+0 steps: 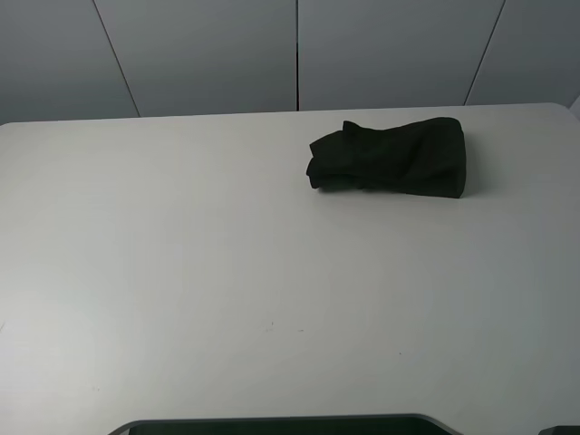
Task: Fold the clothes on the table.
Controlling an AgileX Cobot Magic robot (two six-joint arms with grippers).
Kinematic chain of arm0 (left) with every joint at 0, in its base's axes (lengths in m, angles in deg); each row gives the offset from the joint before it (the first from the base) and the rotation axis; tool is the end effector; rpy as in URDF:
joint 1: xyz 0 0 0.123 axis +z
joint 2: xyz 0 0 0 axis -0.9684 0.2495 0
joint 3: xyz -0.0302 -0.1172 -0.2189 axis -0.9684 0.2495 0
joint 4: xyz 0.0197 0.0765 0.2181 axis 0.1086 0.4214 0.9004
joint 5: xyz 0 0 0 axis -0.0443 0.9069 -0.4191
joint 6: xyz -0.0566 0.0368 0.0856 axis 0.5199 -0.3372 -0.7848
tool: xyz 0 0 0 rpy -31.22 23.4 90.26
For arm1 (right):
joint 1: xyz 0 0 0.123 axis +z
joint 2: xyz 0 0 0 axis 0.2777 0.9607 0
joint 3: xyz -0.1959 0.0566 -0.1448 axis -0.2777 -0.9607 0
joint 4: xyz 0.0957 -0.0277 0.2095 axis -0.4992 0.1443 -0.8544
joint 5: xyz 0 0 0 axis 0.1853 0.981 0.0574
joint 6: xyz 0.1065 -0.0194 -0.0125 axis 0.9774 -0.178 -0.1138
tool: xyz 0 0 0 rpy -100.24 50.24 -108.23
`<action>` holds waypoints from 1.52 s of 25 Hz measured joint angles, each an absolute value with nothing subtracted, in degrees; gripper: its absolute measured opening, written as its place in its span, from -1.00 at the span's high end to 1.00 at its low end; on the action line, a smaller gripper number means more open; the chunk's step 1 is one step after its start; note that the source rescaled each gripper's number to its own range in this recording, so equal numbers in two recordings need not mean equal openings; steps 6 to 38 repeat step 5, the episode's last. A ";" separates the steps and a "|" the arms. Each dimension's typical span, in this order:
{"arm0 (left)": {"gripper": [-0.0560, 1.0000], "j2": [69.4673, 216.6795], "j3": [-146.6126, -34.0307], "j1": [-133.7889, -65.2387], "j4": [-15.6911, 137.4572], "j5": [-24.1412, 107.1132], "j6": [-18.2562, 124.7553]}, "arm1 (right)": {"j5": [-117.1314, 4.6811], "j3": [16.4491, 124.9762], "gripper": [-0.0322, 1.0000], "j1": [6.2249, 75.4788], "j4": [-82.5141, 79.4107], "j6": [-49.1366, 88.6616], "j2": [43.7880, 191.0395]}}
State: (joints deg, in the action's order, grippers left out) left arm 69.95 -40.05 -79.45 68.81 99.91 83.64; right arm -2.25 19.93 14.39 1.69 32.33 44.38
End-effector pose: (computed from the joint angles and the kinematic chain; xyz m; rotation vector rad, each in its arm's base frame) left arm 0.0253 -0.0111 0.2604 0.1426 2.0528 -0.1194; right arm 0.0258 0.0070 0.2591 -0.1608 2.0663 -0.0312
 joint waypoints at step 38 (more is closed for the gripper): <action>-0.66 69.95 -40.05 -79.45 68.81 99.91 83.64 | -2.25 19.93 -1.00 14.39 1.91 32.33 44.38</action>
